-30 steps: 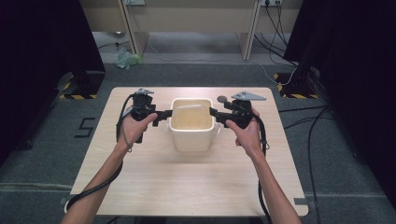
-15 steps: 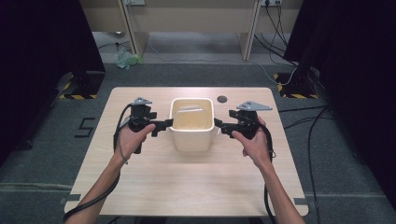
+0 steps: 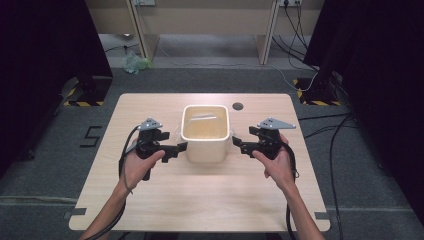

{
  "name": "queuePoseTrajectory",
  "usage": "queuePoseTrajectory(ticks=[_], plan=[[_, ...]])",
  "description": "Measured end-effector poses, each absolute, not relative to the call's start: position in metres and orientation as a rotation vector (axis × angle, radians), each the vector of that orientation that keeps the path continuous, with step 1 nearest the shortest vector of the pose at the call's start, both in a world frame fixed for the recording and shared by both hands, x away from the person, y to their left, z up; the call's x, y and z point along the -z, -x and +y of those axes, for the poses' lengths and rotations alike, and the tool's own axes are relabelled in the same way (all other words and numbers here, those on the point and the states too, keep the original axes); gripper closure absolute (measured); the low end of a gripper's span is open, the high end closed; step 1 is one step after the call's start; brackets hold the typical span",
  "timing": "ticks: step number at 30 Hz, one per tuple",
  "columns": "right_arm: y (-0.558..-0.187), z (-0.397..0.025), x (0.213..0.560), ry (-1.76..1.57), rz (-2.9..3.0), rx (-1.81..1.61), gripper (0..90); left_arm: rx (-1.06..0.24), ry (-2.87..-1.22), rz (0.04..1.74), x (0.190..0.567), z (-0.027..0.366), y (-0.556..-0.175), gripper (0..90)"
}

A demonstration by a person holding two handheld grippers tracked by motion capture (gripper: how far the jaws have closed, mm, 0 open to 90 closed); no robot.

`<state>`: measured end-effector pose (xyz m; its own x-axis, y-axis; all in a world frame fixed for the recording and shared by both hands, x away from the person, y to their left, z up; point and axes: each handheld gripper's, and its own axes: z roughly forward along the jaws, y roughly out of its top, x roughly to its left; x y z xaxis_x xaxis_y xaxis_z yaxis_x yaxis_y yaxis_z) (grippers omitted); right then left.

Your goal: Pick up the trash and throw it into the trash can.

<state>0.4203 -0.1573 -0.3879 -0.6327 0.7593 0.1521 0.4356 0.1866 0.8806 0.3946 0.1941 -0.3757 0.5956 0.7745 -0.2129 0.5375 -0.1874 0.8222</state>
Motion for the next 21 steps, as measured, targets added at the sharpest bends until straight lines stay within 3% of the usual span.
queuePoseTrajectory(ticks=[21], plan=[[-0.387,-0.165,0.417,-1.085,2.2,-1.369,20.4,-0.273,-1.873,1.031,0.43,0.177,-0.361,15.7]])
